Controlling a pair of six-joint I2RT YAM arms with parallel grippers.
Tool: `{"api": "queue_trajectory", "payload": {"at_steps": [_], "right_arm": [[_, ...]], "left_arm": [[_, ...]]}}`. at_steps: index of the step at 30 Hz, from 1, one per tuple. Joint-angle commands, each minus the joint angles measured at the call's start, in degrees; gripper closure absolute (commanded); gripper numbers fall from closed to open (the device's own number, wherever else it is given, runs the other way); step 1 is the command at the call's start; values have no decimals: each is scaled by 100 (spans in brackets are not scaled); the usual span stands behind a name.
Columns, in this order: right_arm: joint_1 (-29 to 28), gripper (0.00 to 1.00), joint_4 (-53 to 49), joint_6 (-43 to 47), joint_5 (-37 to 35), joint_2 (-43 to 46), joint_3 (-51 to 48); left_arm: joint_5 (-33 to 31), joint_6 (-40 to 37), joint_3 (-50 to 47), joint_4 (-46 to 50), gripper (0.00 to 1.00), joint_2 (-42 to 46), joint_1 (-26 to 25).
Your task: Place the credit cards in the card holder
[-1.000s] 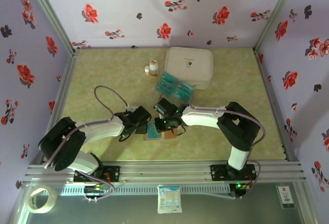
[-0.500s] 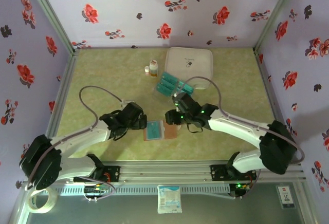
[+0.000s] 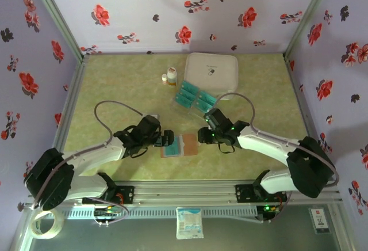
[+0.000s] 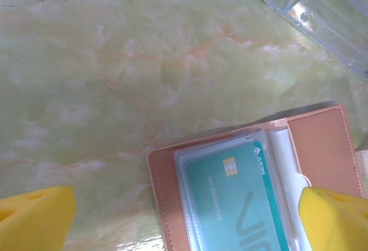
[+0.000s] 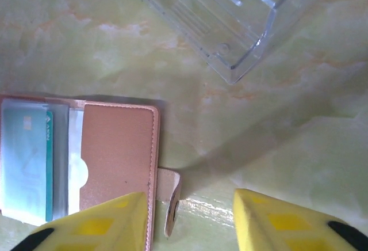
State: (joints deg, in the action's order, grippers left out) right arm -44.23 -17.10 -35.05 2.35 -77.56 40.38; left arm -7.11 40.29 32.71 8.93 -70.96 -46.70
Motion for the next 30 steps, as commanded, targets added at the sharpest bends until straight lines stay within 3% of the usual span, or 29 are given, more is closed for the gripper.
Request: {"api": "queue_trajectory", "payload": {"at_steps": [1,6,12,30], "right_arm": [[29,69,327,-38,99,-206,-107],[37,88,445,-49,157,-287,-187],[37,97,514,-99,204,-206,-305],[37,100,716,-227,367,-255,-351]], "left_arm": [[176,104,-89,-434,0,-175,-41],[302,134,-140,-735,0,-430,-65],[361,170,-153,-988,0,-797,-78],[638,86,105,-1321,0,-1158,-160]]}}
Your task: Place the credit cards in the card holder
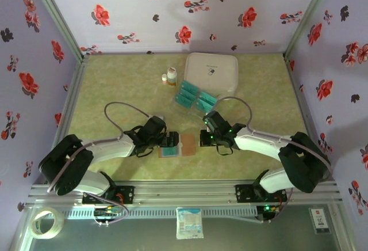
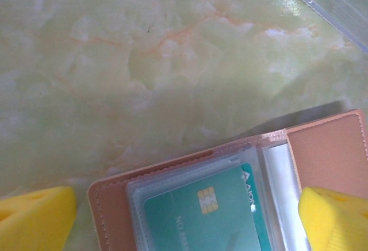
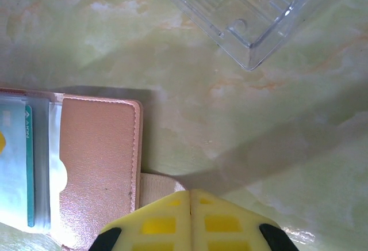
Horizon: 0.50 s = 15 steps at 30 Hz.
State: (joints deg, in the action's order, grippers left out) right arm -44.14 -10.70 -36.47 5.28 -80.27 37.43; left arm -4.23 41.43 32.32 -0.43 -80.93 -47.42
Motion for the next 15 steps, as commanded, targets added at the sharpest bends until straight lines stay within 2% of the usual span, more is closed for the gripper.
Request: {"api": "queue_trajectory", "payload": {"at_steps": [1,15], "right_arm": [[28,100,98,-96,87,8,-61],[29,100,322,-161,201,-130,-108]], "left_arm": [[366,-21,153,-388,0,-160,-92],[364,-23,155,-190,0,602,-101]]}}
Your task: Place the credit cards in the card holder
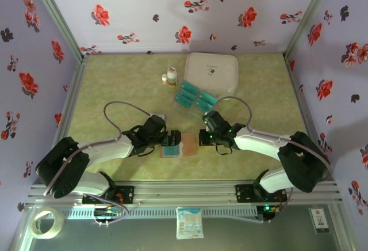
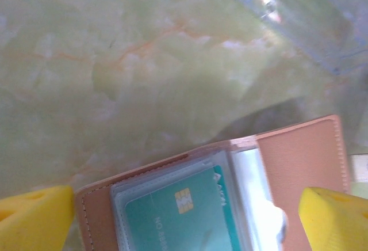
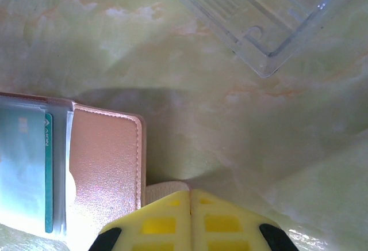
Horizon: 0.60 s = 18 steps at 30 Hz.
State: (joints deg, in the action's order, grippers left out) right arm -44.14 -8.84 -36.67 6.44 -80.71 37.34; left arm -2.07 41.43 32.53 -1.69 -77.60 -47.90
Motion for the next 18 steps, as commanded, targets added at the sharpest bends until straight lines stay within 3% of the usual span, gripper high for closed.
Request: {"api": "queue_trajectory", "payload": {"at_steps": [1,8,14,18], "right_arm": [[28,100,150,-154,96,-99,-99],[28,100,199,-162,119,-120,-104],[28,100,128,-128,77,-100,-40],[61,86,34,-97,16,31,-13]], "left_arm": [[162,-13,147,-27,0,357,-53],[351,326,169,-279,0,696,-83],[409,579,496,-787,0,298,-352],[371,697,707,-1067,0,-126,-546]]}}
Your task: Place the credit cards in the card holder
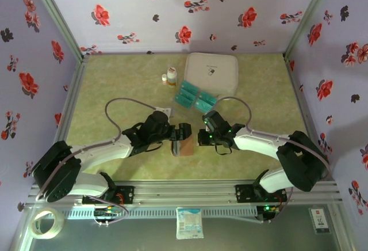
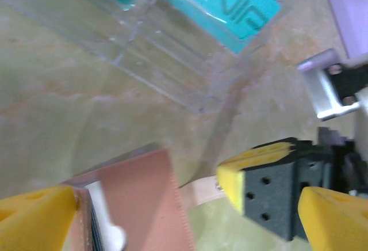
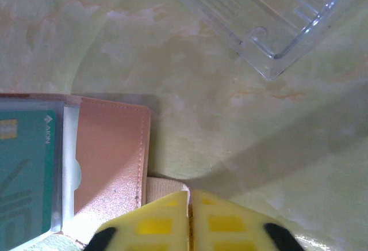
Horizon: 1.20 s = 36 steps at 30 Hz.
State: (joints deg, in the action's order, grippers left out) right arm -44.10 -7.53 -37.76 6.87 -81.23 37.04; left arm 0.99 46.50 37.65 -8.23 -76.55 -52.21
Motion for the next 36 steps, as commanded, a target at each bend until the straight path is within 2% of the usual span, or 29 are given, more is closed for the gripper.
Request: {"api": "queue_trajectory", "payload": {"at_steps": [1,5,9,17,24,30,36], "right_arm": [[80,82,-112,13,-28,143,21],[194,70,-448,58,-145,516,6],[348,66,-669,25,-213,1115,-281],[506,66,-890,-136,-273,2178,-878],[542,66,-874,-223,-133,2461,-1062],[542,66,-675,-262,181,2642,-1049],[422,70,-41,-606,672,2604,-1063]], "left_arm": [[61,234,212,-484,0,-312,-143],[-49,371,234,-703,0,-619,-275],[-153,490,234,-856,0,-912,-406],[-504,763,261,-1143,0,-1498,-729],[-1414,1114,306,-812,0,-1875,-1175],[-1563,835,563,-173,0,-1468,-1111],[-1402,563,745,350,0,-1042,-765]]}}
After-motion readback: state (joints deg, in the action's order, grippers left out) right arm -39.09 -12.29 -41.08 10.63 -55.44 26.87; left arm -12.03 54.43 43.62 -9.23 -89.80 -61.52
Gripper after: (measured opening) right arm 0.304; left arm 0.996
